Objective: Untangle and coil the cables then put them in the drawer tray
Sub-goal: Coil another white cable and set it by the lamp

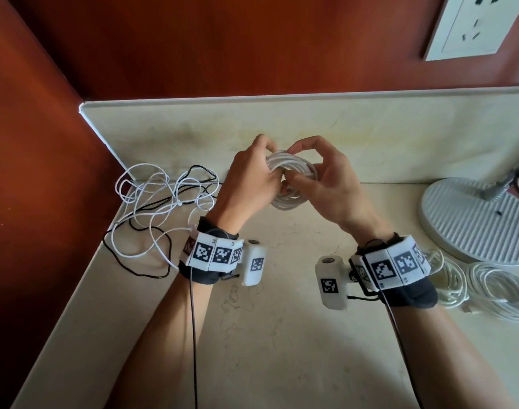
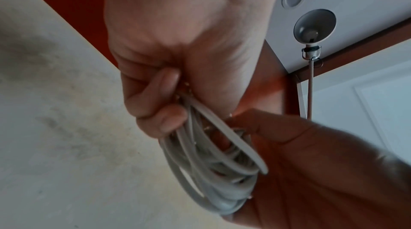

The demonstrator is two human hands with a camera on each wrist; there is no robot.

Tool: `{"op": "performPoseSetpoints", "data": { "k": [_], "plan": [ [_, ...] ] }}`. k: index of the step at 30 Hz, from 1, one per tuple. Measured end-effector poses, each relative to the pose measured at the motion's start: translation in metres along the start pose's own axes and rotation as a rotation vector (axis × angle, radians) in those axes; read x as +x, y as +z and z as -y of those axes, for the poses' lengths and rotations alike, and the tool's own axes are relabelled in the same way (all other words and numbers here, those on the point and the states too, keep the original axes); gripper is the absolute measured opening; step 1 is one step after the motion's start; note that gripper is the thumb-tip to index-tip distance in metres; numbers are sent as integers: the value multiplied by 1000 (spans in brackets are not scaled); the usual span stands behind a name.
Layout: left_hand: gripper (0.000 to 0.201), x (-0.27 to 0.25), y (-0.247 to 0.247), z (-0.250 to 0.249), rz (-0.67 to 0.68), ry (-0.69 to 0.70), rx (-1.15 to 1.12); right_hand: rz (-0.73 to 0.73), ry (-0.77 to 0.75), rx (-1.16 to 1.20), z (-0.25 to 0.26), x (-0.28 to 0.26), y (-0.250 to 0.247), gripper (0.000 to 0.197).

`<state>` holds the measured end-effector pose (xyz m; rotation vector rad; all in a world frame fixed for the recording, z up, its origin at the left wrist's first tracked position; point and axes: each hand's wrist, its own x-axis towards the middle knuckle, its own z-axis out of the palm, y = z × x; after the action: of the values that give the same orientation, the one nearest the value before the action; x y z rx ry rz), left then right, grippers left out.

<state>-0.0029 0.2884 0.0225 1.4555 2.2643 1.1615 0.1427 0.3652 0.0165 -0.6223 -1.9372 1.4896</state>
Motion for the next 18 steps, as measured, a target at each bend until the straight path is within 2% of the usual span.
{"op": "performPoseSetpoints", "data": {
  "k": [3, 5, 11, 15, 18],
  "plan": [
    [20, -2, -3, -3, 124, 86, -32, -21, 44, 9, -5, 3, -10, 27],
    [18, 0, -7, -3, 221, 114, -133, -22, 57, 43, -7, 3, -15, 28],
    [29, 3, -16, 12, 440, -3, -410, 26, 33, 88, -5, 4, -6, 27],
    [35, 4, -25, 21, 613, 41, -617, -16, 47, 118, -7, 6, -8, 24],
    [35, 5, -27, 21, 615, -39, -813, -26, 84, 236, -7, 7, -17, 21]
  ]
}}
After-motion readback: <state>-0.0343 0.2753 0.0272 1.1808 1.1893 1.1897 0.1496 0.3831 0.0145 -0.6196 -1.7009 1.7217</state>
